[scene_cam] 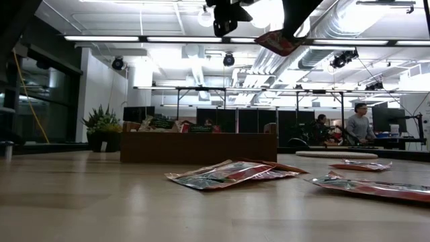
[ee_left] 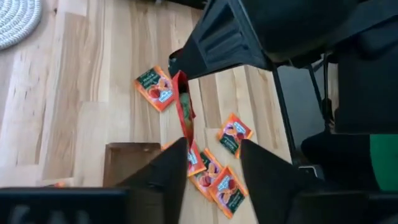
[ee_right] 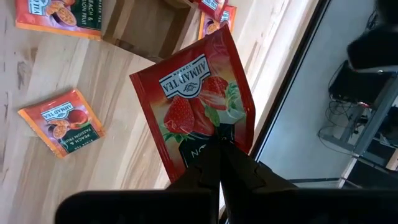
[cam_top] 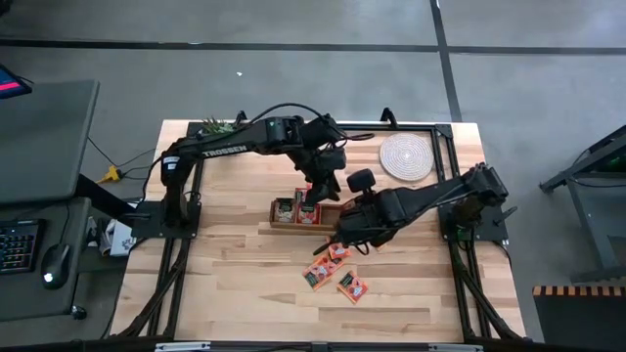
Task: Pick & Place Tea
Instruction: Put the red tea bag into the middle section of the brown wooden organizer
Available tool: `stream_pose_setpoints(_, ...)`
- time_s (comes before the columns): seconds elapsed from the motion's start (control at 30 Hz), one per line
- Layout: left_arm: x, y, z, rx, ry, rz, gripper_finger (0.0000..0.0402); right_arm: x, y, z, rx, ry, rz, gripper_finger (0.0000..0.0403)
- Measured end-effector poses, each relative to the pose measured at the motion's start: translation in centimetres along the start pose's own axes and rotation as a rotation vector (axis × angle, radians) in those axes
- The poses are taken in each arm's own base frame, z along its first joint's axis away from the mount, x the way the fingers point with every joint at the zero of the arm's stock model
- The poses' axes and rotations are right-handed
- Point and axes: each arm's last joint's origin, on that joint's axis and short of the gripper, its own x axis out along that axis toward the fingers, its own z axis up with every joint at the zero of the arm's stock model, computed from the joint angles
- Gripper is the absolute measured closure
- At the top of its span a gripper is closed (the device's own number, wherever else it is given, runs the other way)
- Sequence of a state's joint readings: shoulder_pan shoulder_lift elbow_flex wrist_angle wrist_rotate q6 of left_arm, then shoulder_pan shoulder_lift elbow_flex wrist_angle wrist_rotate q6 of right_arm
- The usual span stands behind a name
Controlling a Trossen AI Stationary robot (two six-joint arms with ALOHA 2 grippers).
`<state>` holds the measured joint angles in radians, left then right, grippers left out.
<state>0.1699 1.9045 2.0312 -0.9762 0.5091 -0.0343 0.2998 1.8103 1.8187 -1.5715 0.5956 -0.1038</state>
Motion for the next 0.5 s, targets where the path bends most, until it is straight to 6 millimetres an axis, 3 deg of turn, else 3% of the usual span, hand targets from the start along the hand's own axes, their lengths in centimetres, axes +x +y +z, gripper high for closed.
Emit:
stream_pose_setpoints(0.23,2.8,1.7,-0.6,-0.126,0.072,0.047,0.0165,-0.2,0.3,0.0,0.013,-0.008,0.002,0.0403)
stream_pose_setpoints(0.5,6.2,2.7,-0.5,-0.167,0.082,-0.061,0.0140,-0.3,0.4,0.0,0.009,-0.012,0.013,0.0403)
